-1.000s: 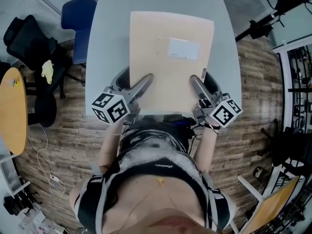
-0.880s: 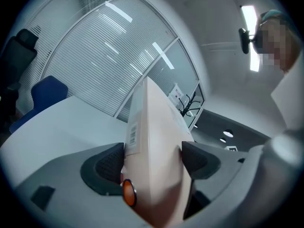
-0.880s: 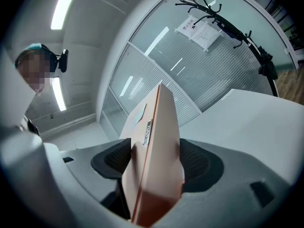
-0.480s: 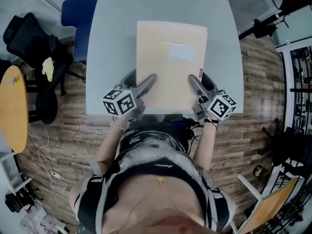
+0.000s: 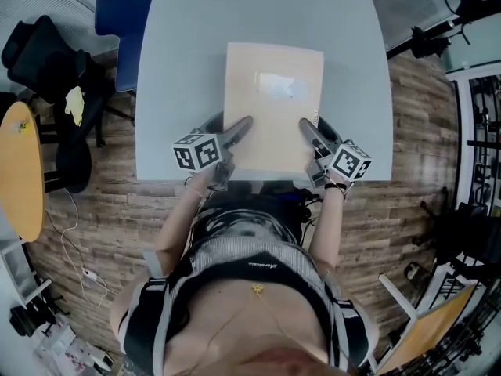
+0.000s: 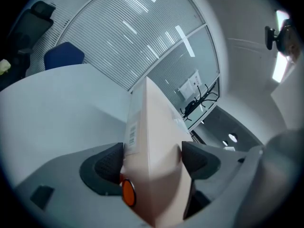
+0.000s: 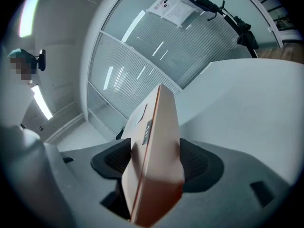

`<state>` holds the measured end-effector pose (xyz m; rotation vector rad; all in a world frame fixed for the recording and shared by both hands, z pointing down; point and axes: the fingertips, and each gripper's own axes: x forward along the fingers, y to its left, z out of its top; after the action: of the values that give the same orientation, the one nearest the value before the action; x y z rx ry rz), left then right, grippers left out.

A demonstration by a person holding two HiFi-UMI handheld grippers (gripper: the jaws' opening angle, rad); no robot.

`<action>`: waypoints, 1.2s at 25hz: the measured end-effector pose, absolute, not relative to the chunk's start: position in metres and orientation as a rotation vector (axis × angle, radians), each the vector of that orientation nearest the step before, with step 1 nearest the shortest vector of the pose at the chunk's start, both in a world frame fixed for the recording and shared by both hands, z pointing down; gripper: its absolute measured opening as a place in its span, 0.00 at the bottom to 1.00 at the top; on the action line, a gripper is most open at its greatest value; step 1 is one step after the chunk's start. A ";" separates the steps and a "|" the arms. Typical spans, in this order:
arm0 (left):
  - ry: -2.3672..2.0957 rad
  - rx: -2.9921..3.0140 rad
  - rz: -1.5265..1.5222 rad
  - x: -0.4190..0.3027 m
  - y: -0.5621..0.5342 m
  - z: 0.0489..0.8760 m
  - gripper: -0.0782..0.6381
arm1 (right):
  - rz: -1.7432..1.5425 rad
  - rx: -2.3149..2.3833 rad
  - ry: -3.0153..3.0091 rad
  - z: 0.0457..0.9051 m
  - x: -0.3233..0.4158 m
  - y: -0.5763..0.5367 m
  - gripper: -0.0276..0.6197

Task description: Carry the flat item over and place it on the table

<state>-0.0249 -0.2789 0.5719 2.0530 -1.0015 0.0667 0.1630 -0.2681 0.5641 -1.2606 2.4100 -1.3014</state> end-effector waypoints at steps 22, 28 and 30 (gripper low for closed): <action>-0.921 1.826 0.175 -0.012 -0.276 0.687 0.63 | -1.629 -1.320 2.330 0.677 0.163 -0.274 0.51; -0.907 1.788 0.176 -0.016 -0.272 0.705 0.63 | -1.669 -1.353 2.330 0.694 0.161 -0.270 0.51; -0.903 1.786 0.175 -0.017 -0.271 0.706 0.63 | -1.669 -1.356 2.334 0.696 0.161 -0.270 0.51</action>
<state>-0.0172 -0.2715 0.7063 1.7860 -0.9026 0.1751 0.1605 -0.2699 0.6956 -1.3560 2.3338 -1.6693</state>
